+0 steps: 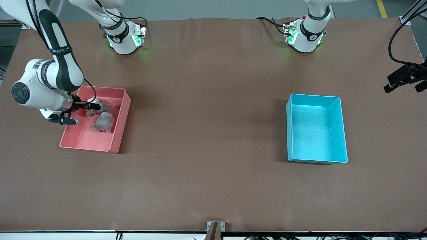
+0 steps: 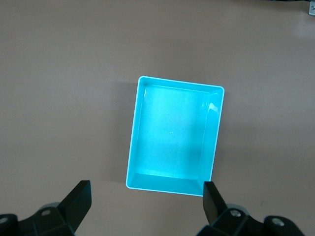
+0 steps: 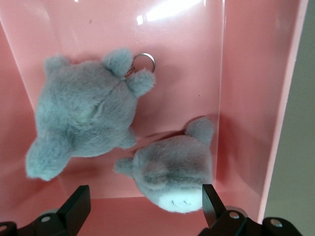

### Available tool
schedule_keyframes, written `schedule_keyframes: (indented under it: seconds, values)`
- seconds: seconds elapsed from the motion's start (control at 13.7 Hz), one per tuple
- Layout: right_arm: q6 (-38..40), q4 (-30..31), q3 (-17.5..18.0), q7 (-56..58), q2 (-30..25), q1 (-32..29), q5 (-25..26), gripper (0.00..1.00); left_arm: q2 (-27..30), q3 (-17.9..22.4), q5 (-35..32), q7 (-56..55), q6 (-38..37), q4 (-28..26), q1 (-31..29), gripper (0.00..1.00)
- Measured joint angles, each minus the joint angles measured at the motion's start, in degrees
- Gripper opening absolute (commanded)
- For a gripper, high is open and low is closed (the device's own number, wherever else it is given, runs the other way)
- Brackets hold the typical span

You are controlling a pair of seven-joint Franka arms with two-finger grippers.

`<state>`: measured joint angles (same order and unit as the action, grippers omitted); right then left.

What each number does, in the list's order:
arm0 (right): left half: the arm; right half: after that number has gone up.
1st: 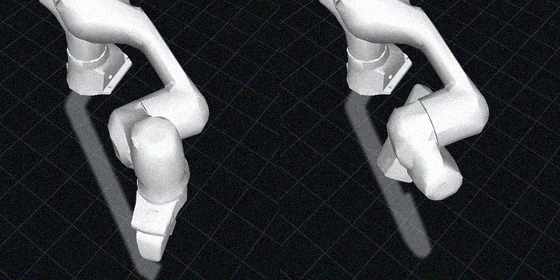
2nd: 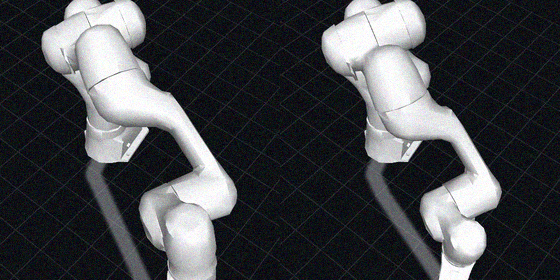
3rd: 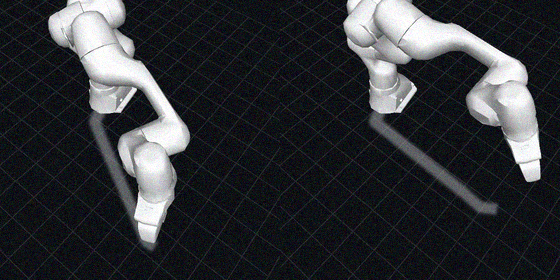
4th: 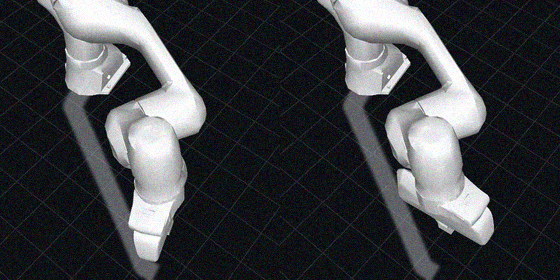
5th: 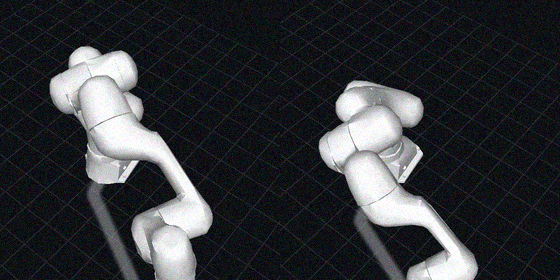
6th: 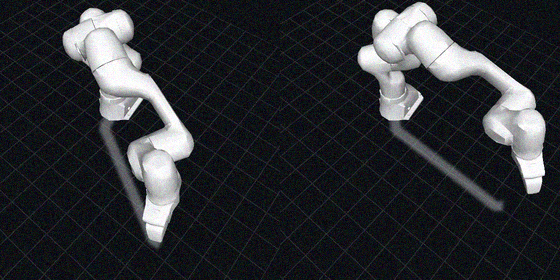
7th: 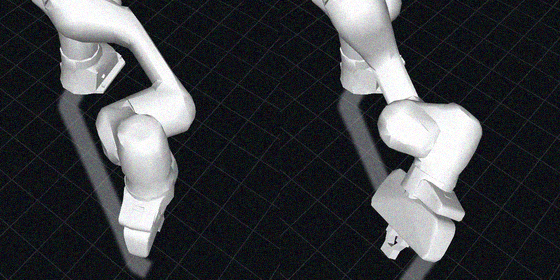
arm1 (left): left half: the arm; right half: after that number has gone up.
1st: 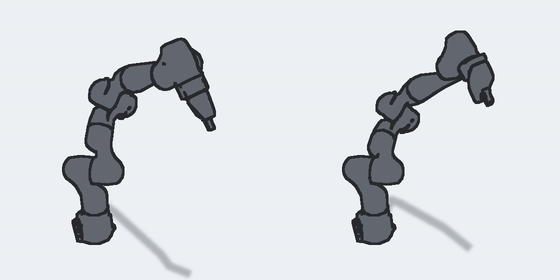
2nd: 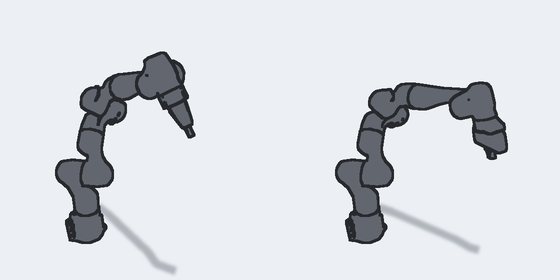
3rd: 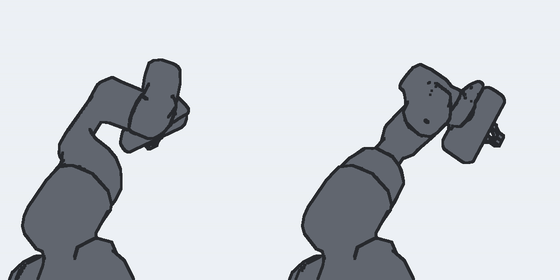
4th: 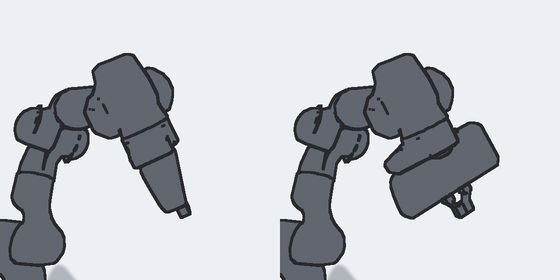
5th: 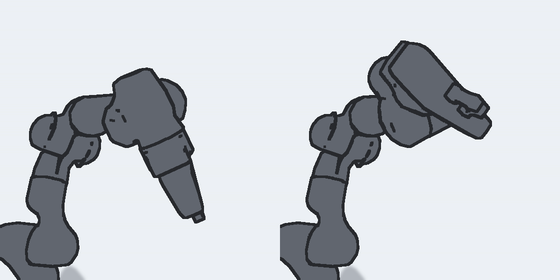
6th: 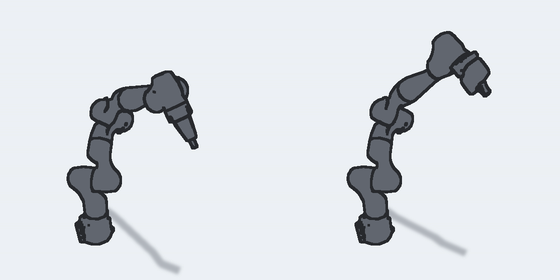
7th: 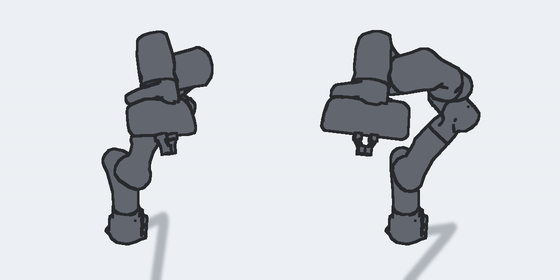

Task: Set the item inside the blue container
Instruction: 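Reach the right gripper down into the pink box toward the plush toys, then close the right gripper on the white-bellied grey plush toy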

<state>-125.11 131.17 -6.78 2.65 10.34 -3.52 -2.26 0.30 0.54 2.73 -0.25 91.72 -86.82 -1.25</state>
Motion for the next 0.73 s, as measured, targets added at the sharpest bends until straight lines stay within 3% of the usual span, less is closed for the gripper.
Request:
schedule_keyframes:
  seconds: [0.22,0.51,0.73]
  values:
    - [-0.2,0.3,0.0,-5.5,0.4,0.2,1.5,1.0,0.0,0.0,0.0,0.0,0.0,0.0,0.0,1.0]
    - [0.5,0.3,0.5,-21.1,0.4,4.4,8.8,1.0,0.0,0.0,0.0,0.0,0.0,0.0,0.0,1.0]
    - [0.5,0.3,0.4,-23.0,0.4,5.1,10.4,1.0,0.0,0.0,0.0,0.0,0.0,0.0,0.0,1.0]
